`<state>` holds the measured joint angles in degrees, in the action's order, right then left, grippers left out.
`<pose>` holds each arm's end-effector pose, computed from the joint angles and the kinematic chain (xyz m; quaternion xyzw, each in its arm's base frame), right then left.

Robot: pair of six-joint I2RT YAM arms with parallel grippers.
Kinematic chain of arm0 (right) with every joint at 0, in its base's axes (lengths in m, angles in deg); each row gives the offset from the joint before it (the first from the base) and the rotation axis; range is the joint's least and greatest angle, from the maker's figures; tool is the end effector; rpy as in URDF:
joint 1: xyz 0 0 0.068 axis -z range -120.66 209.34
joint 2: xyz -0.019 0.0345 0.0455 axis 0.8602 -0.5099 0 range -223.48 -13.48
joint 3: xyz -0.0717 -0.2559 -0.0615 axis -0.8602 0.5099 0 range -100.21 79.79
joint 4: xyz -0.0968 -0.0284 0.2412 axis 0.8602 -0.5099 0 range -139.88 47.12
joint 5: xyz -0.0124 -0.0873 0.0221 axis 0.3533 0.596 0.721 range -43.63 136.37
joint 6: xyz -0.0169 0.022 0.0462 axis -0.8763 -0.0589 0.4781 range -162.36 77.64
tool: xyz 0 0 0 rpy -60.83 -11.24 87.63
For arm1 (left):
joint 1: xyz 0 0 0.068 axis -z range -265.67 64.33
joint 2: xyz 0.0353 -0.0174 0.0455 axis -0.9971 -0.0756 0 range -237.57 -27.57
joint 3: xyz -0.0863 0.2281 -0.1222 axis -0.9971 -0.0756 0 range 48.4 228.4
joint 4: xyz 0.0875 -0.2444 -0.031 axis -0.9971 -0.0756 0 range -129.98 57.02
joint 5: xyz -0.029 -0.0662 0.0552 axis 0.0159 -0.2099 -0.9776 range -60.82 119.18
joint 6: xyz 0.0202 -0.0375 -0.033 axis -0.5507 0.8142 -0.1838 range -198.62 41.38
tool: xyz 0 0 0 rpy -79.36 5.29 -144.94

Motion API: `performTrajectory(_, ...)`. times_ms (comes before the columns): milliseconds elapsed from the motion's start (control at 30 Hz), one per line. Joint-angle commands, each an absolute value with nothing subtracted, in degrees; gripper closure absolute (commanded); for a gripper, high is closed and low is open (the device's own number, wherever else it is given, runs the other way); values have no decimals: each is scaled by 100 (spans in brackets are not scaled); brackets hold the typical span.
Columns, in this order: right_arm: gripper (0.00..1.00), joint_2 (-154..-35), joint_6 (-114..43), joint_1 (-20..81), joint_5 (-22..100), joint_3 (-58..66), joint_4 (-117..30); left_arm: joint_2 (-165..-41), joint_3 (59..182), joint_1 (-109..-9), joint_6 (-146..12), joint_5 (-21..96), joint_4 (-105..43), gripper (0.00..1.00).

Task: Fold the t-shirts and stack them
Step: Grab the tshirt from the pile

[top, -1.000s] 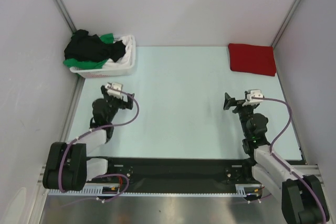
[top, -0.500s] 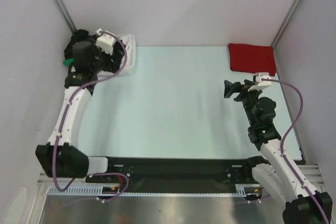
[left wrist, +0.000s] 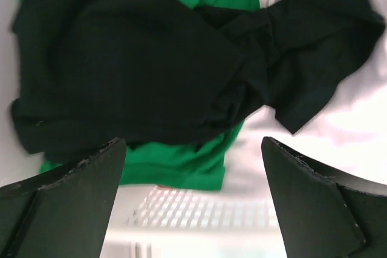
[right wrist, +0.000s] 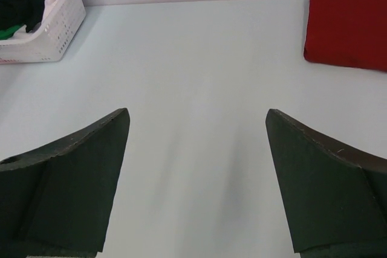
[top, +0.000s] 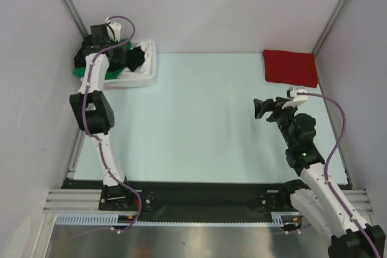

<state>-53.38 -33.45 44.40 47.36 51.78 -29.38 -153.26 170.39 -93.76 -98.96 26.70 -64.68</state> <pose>0.1733 0.0457 0.2941 -0.0306 0.6965 0.1422 0.7026 0.5064 0.0735 0.3086 0.0848 0.8844 0.1312 0.4398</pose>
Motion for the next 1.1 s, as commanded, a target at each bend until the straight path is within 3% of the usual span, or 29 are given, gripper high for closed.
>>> performTrajectory(0,0,-5294,-3533,4405,4742,5166,-3110,-15808,18170,-9349,-9735,2514,-6699,0)
performTrajectory(100,0,-5311,-3586,4405,4769,5149,-3171,-16125,18252,-9349,-9787,2408,-6612,1)
performTrajectory(333,0,-5426,-3594,4396,4734,5105,-3110,-16451,18129,-9340,-10059,2346,-6436,31)
performTrajectory(400,0,-5426,-3577,4396,4734,5052,-3180,-16477,18120,-9349,-10121,2426,-6418,42)
performTrajectory(467,0,-5391,-3568,4387,4734,5043,-3215,-16451,18112,-9358,-10130,2452,-6357,67)
performTrajectory(600,0,-5224,-3568,4396,4795,5043,-3312,-16188,17779,-9349,-10174,2470,-5936,100)
performTrajectory(833,0,-4908,-3533,4387,4848,4911,-3523,-15337,17742,-9367,-9691,3248,-6337,100)
performTrajectory(1067,0,-4951,-3270,4387,4690,4621,-3541,-12938,17278,-9358,-9392,4287,-7033,99)
